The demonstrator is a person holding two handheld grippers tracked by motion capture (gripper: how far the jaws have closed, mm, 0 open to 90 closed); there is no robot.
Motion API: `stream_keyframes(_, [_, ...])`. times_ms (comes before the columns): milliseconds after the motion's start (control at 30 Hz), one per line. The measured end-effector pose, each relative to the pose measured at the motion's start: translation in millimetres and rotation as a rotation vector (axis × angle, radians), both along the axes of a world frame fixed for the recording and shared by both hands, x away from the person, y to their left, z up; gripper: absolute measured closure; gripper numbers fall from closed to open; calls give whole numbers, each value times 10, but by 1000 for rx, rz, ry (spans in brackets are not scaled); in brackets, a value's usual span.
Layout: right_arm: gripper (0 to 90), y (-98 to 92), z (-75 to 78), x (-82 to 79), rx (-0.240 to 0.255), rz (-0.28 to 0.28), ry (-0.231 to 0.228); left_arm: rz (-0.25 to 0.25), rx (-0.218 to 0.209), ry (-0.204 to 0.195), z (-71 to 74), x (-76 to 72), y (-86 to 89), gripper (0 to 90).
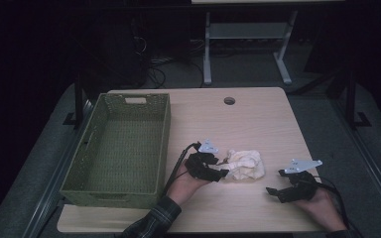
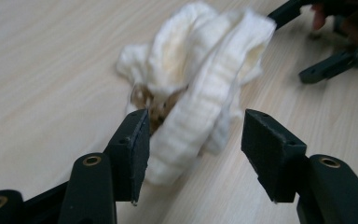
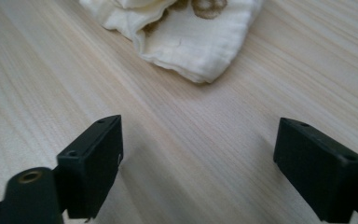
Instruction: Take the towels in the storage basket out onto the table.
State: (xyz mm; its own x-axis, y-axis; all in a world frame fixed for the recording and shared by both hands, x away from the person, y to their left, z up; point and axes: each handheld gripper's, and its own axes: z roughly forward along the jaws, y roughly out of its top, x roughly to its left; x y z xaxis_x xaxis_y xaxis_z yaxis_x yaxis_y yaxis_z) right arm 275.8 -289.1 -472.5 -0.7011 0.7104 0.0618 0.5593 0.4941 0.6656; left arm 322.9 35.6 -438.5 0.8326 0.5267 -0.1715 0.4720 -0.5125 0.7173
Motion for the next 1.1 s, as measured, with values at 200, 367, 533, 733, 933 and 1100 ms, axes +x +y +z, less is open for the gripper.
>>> stream_keyframes(200, [244,61,71,-13,31,43,-27,9,46,-21,-96,-11,12,450])
stream_keyframes(367, [298,147,96,12,63,63,-14,-4,41,-25,-121,1,16,506])
stream_keyframes(533, [339,213,139,54,86,90,-41,-19,48,-25,-164,33,-17,618])
stream_keyframes(733, [376,200,150,63,119,89,-41,-25,44,-21,-130,81,-54,877])
stream_keyframes(933, [421,192,178,50,139,107,-45,-4,-45,-51,67,79,-27,889])
stream_keyframes(1100, [476,187,179,84,156,92,-37,29,-97,-72,181,116,43,892])
